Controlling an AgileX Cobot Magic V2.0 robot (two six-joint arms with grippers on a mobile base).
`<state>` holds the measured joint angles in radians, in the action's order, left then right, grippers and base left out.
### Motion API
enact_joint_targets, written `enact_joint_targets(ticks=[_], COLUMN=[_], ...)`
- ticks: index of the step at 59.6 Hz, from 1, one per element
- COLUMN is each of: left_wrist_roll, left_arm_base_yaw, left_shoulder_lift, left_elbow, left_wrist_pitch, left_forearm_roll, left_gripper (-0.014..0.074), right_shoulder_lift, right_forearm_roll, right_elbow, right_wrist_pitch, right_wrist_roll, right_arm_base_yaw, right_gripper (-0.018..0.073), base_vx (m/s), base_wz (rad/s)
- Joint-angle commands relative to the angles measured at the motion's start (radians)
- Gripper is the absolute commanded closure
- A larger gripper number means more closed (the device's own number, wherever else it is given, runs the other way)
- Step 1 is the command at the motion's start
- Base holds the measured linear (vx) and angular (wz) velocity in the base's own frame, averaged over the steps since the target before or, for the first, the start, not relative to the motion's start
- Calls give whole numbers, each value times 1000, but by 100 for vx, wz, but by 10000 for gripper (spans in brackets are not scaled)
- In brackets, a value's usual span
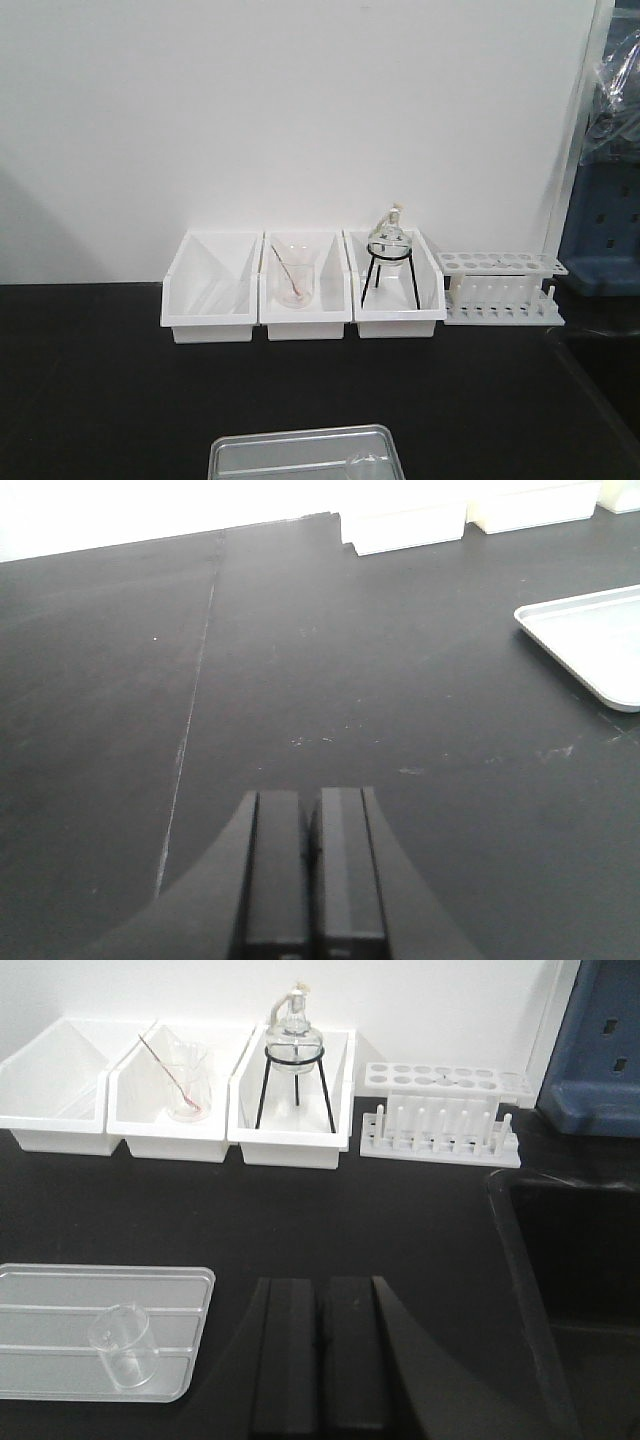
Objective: Move beaker to silver tray on left bench
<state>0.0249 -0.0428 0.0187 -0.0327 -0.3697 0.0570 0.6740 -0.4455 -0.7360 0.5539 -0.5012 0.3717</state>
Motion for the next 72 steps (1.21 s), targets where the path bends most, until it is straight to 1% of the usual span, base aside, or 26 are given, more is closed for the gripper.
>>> enact_joint_targets(ticks=[1, 6, 9, 12, 15, 18, 20, 24, 26, 32, 33, 37, 41, 48, 51, 55, 60, 72], left_wrist_roll=[-2, -2, -2, -2, -2, -2, -2, -2, -2, -2, -2, -2, -2, -2, -2, -2, -2, -2], left_arm_base_yaw=[-8, -8, -8, -8, -8, -8, -8, -8, -8, -8, -8, -8, -8, -8, -8, -8, -8, -8], left_shoulder_lift=[7, 7, 7, 7, 7, 7, 7, 7, 7, 7, 7, 7, 7, 7, 7, 7, 7, 7], left_elbow=[-20, -20, -20, -20, -20, -20, -20, -20, -20, -20, -20, -20, -20, -20, -20, -20, -20, -20], left_wrist_pitch=[75, 75, 75, 75, 75, 75, 75, 75, 75, 75, 75, 75, 75, 75, 75, 75, 75, 75], left_forearm_roll=[-3, -3, -3, -3, -3, -3, -3, -3, -3, -3, -3, -3, -3, -3, -3, -3, -3, -3], left_gripper=[595, 595, 595, 595, 595, 595, 595, 595, 595, 595, 595, 595, 595, 595, 595, 595, 595, 595], right_shoulder_lift=[-13, -15, -11, -21, -47, -85, -118, -197, -232, -357, -382, -461, -543, -706, -695, -681, -686, -698], right_forearm_roll=[-52, -35, 1, 61, 137, 227, 269, 347, 373, 417, 415, 400, 375, 376, 377, 377, 374, 374], right_elbow=[-29, -29, -29, -27, -9, 37, 68, 169, 226, 400, 433, 529, 619, 741, 773, 772, 772, 773], right_wrist_pitch=[-63, -63, -63, -65, -81, -128, -170, -255, -298, -361, -365, -367, -368, -372, -401, -396, -420, -415], right_wrist_roll=[7, 9, 34, 101, 212, 311, 368, 424, 426, 396, 389, 371, 369, 363, 349, 335, 335, 335], right_arm_base_yaw=[-4, -4, -4, -5, -6, -6, -6, -20, -39, -168, -198, -273, -319, -344, -344, -343, -343, -343], right_gripper=[570, 570, 570, 570, 570, 570, 570, 570, 570, 570, 570, 570, 570, 570, 570, 570, 570, 570], base_vx=[0, 0, 0, 0, 0, 0, 0, 0, 0, 0, 0, 0, 0, 0, 0, 0, 0, 0], base_wz=[0, 0, 0, 0, 0, 0, 0, 0, 0, 0, 0, 0, 0, 0, 0, 0, 0, 0])
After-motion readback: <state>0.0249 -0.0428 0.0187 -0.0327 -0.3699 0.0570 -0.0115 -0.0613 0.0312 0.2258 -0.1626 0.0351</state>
